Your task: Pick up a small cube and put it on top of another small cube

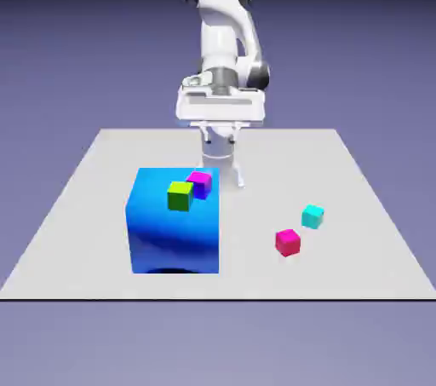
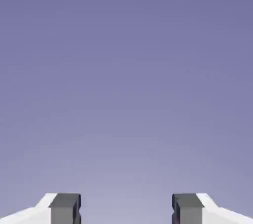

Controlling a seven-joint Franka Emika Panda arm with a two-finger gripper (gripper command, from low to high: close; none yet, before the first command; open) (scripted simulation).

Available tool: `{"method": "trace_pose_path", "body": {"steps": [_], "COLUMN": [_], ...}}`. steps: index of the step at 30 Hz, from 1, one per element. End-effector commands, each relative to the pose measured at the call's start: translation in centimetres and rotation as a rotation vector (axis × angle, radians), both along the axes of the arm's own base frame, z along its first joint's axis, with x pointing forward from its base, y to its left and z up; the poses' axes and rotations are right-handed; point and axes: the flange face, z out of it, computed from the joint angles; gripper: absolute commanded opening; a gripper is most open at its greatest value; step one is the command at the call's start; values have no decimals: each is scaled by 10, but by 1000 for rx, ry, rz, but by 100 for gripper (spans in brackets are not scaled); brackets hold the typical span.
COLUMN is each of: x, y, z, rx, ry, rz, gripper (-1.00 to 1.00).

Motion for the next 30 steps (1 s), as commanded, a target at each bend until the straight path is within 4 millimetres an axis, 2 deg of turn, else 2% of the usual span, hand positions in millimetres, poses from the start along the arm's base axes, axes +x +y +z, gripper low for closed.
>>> {"method": "trace_pose_path", "body": {"steps": [1, 5, 9, 13, 17, 20, 23, 28, 29, 30], "x": [5, 15, 12, -5, -33, -59, -88, -136, -136, -137], "y": [13, 64, 114, 162, 208, 241, 272, 321, 321, 319], "z": [-13, -66, -121, -172, -214, -237, -253, -260, -260, -271], "rx": [-24, -116, -204, -288, -367, -421, -469, -532, -532, -531], "ry": [51, 254, 446, 622, 775, 871, 949, 1036, 1036, 1034], "rz": [25, 124, 223, 327, 435, 521, 608, 755, 755, 754], "gripper": [0, 0, 0, 0, 0, 0, 0, 0, 0, 0]}}
